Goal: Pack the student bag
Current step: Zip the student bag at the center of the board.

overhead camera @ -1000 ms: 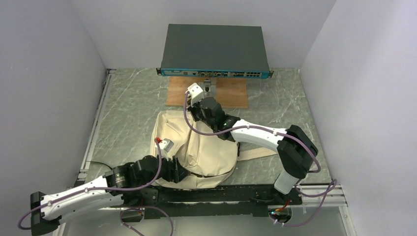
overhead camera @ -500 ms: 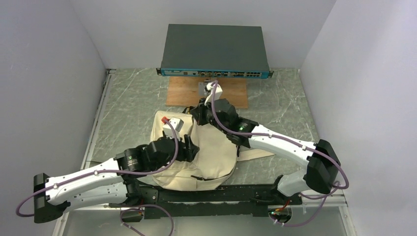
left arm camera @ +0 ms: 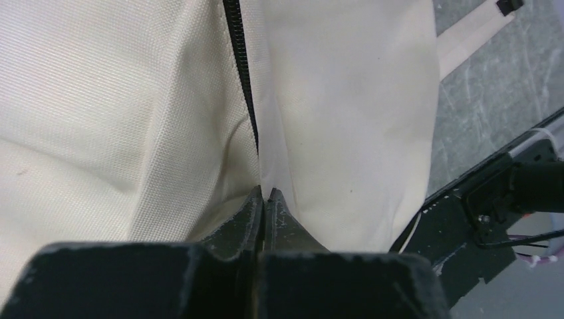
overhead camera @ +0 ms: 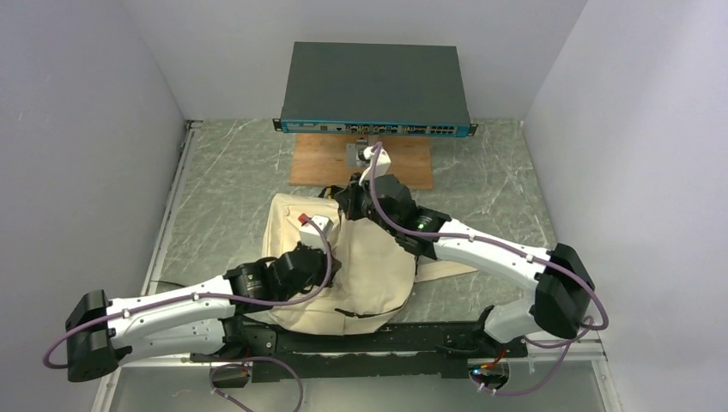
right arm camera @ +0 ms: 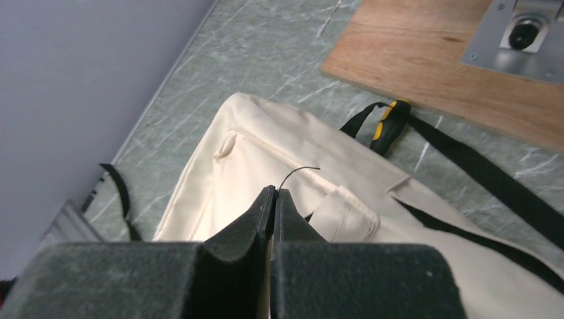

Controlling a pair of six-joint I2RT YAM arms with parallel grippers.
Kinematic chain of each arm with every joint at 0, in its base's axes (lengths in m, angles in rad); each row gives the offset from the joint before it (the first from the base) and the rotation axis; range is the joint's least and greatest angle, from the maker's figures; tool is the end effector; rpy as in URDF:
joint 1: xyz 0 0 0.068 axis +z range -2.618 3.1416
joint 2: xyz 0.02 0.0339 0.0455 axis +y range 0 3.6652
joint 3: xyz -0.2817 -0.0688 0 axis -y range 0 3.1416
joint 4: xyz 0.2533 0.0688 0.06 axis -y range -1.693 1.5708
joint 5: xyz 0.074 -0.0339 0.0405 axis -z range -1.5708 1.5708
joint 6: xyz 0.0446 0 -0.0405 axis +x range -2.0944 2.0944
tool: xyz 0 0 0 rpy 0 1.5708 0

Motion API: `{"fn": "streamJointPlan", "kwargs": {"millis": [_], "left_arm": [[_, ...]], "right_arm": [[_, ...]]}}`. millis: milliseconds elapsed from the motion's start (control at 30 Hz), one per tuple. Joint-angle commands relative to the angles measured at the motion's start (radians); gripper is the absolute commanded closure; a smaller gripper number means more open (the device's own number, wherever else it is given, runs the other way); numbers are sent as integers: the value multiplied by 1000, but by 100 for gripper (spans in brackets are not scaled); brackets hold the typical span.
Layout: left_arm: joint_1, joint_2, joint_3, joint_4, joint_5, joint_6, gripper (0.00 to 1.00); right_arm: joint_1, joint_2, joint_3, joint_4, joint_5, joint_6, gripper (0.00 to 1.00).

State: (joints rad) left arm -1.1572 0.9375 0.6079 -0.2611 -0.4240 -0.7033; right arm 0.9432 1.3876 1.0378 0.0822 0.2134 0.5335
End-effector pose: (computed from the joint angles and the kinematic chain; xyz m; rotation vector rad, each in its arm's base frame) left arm 0.1002 -0.1827 0.2515 0.2442 2.1586 -0.6455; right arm 0.2077 0.2702 0.3290 -0.2357 1.9013 0.8290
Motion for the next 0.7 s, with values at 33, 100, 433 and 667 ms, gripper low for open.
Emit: {"fn": "streamJointPlan", "kwargs": {"millis": [33,100,433,667], "left_arm": [[-18,-103,-176,46,180,-62,100],[-30,-156,-241,30,210,-119,100],[-67,-269,-293,-41,215,-183,100],[-95,-285,-382,32,264,-236,100]], "right_arm": [[-14,69,127,185,121,-159,100],[-40,116,166,206,136,-219,100],[-97,261,211,298,113,-410,100],[-129,278,203,314,146,-523,100]]}}
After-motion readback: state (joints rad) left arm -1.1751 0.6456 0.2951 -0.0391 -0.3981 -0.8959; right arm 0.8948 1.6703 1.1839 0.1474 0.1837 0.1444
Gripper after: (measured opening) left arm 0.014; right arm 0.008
